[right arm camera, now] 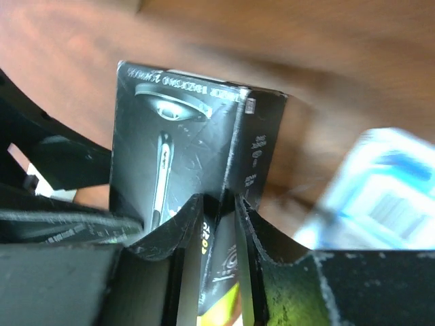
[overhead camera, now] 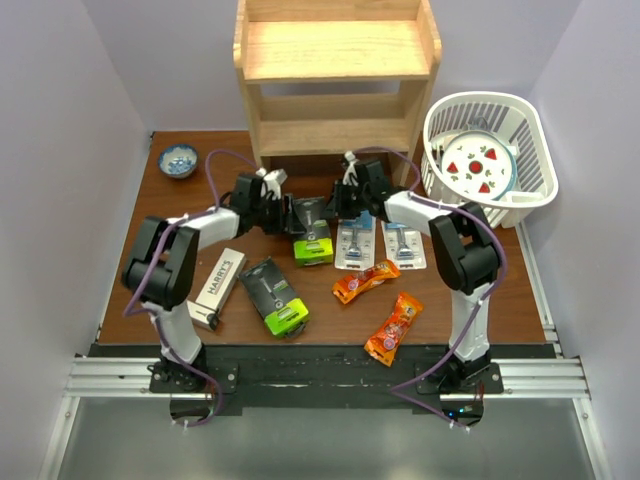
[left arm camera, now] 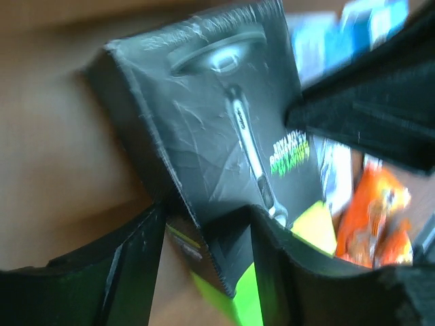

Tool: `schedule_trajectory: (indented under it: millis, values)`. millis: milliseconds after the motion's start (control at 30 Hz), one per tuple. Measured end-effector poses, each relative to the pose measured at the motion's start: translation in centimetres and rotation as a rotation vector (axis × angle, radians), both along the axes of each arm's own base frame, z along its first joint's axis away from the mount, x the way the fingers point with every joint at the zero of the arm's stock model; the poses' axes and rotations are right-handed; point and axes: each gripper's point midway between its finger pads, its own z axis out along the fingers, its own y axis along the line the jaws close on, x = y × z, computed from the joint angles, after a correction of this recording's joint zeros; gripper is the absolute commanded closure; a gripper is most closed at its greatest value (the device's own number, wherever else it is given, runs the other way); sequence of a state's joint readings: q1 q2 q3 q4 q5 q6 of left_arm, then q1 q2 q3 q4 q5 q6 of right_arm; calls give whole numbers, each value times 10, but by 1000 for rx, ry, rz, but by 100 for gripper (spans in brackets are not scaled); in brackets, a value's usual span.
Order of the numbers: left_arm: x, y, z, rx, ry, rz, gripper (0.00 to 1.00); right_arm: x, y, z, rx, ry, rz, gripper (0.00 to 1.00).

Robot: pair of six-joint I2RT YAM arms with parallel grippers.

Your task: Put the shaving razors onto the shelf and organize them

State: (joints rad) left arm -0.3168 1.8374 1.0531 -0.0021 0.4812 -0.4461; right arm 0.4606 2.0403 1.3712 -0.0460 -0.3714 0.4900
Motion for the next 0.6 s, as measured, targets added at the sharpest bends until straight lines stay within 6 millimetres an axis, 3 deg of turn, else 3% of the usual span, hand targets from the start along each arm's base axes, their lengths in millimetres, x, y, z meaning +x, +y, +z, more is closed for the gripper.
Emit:
schedule_trajectory:
  millis: [167,267,333,467,600]
  values:
    - [40,-17,9,0,-65,10,32,16,-23,0,-11,-1,-82,64]
    - [43,-14,21,20,-89,39,29,15,-22,-2,-6,8,-98,61]
    - [32,-7,32,31,-84,62,27,14,-23,-2,1,16,-110,61]
    - [-16,8,51,1,-72,74,28,12,-23,-4,15,29,-125,60]
    - [-52,4,39,-91,-17,17,36,12,-23,-4,23,35,-134,60]
